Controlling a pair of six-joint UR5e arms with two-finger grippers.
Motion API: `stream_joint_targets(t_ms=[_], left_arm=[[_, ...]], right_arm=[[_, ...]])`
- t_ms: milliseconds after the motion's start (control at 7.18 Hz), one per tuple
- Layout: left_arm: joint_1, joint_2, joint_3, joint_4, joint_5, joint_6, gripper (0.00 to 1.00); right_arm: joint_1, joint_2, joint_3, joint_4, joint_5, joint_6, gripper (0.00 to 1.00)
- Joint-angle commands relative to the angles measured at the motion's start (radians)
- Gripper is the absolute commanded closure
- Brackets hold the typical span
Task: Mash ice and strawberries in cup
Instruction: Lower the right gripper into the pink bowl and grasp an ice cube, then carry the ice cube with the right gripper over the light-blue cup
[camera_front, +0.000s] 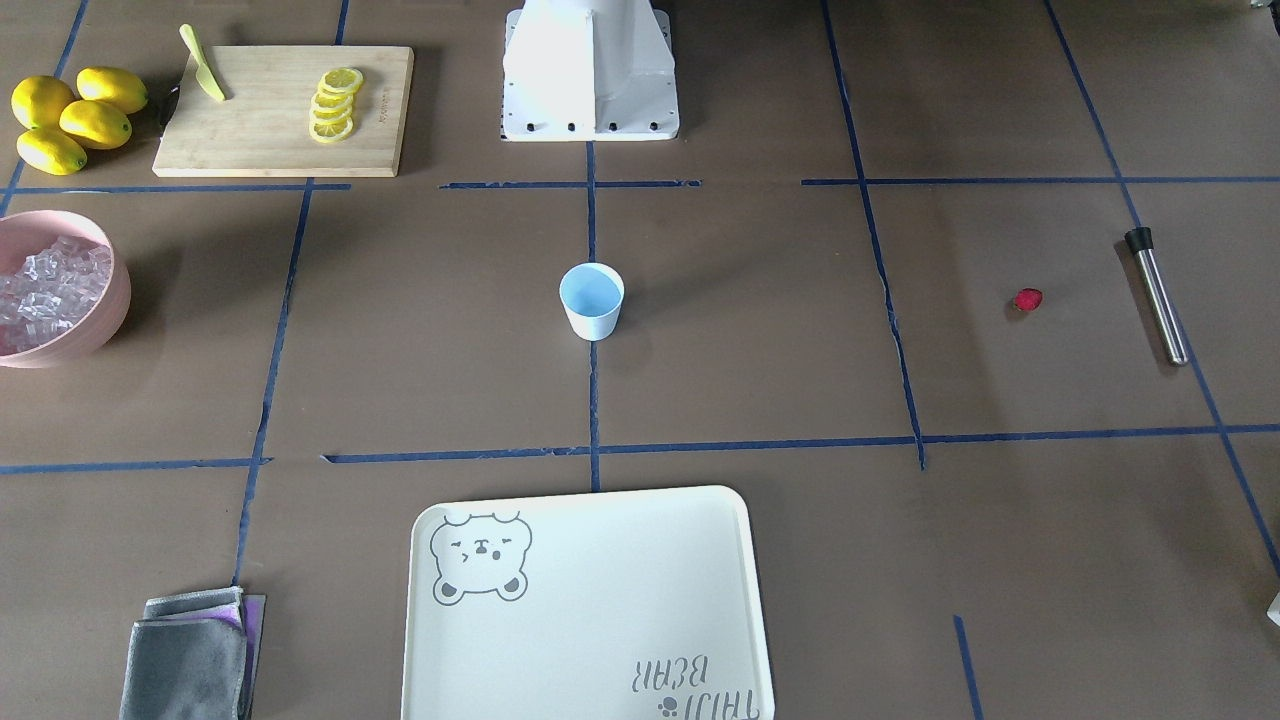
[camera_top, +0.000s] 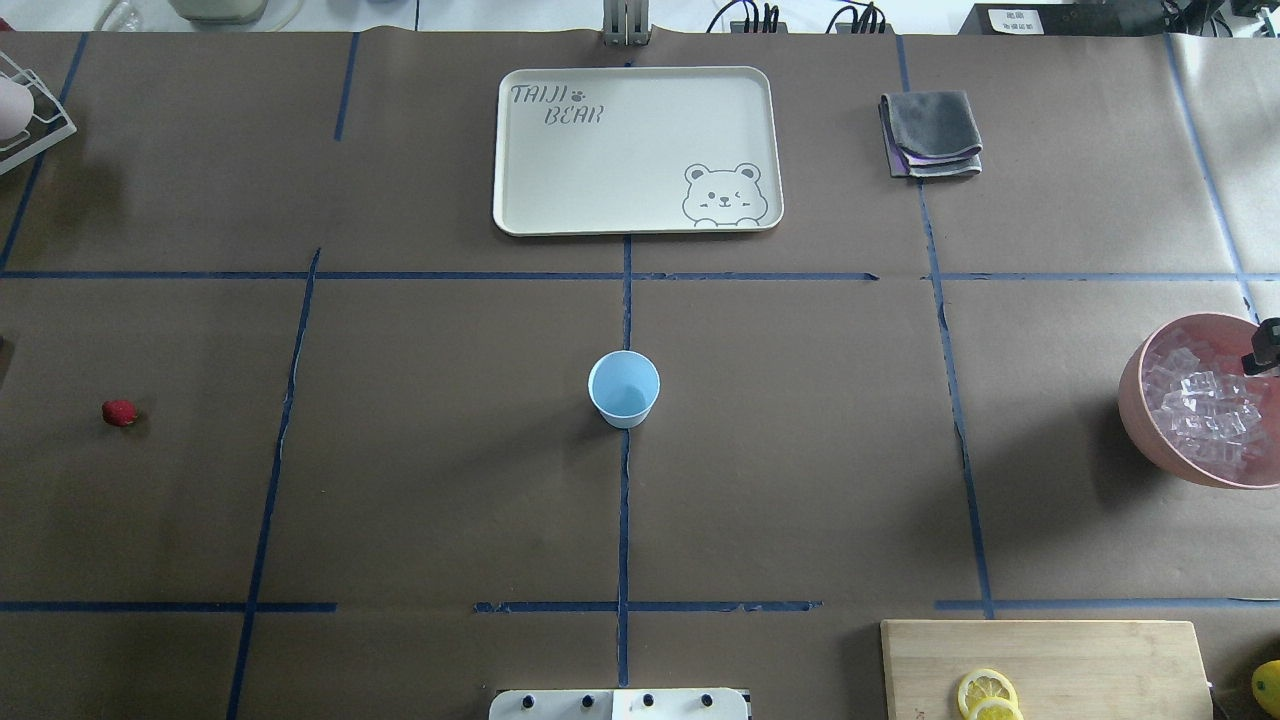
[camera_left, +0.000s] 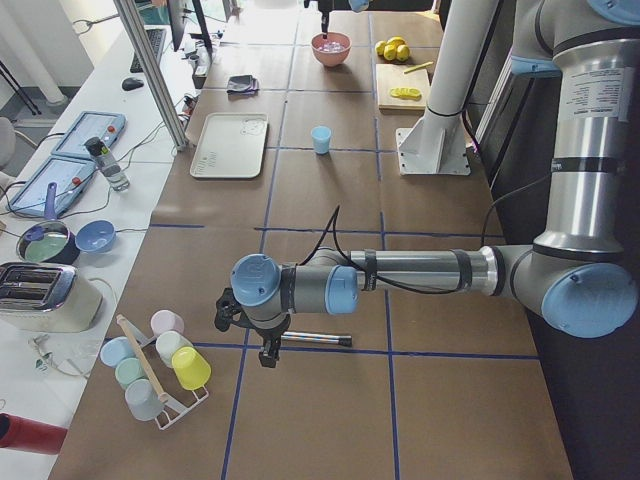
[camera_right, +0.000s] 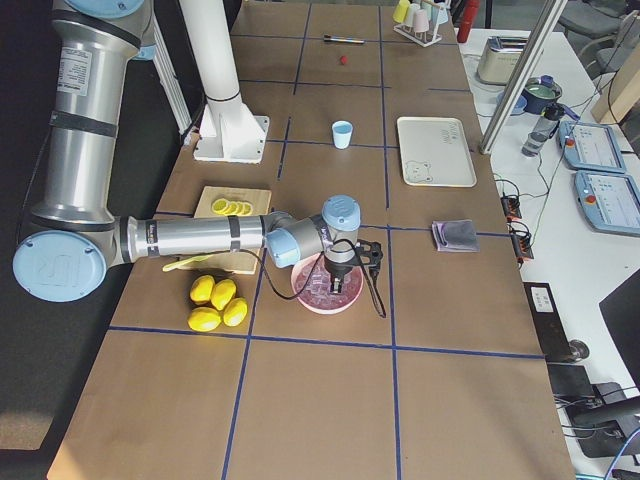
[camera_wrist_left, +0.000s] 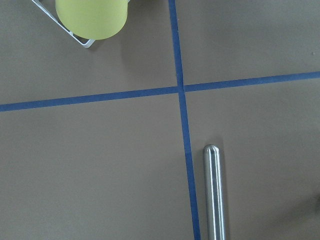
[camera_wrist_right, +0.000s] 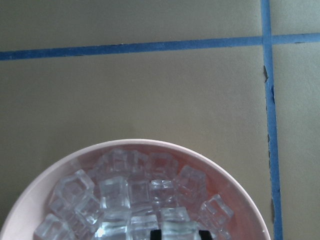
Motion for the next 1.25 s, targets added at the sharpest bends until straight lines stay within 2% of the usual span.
stream_joint_targets(t_ms=[0, 139, 278, 557, 835, 974, 1113], left_arm=[[0.000, 0.000, 0.000, 0.000, 0.000, 0.000, 0.00], [0.000, 0.000, 0.000, 0.000, 0.000, 0.001, 0.00], [0.000, 0.000, 0.000, 0.000, 0.000, 0.001, 0.00], [0.000, 0.000, 0.000, -0.002, 0.000, 0.000, 0.00], [0.000, 0.000, 0.000, -0.002, 0.000, 0.000, 0.00], [0.002, 0.000, 0.000, -0.002, 0.000, 0.000, 0.00], [0.002, 0.000, -0.002, -0.002, 0.000, 0.000, 0.00]], right_arm=[[0.043, -0.017, 0.103, -0.050, 0.028, 0.000, 1.00], [0.043, 0.001, 0.195, -0.164, 0.029, 0.001, 1.00], [0.041, 0.063, 0.241, -0.240, 0.023, 0.010, 1.00], [-0.065, 0.249, 0.243, -0.344, 0.019, 0.085, 1.00], [-0.243, 0.431, 0.237, -0.354, -0.030, 0.304, 1.00], [-0.323, 0.549, 0.208, -0.422, -0.073, 0.369, 0.99], [-0.383, 0.729, 0.135, -0.537, -0.104, 0.425, 0.99]])
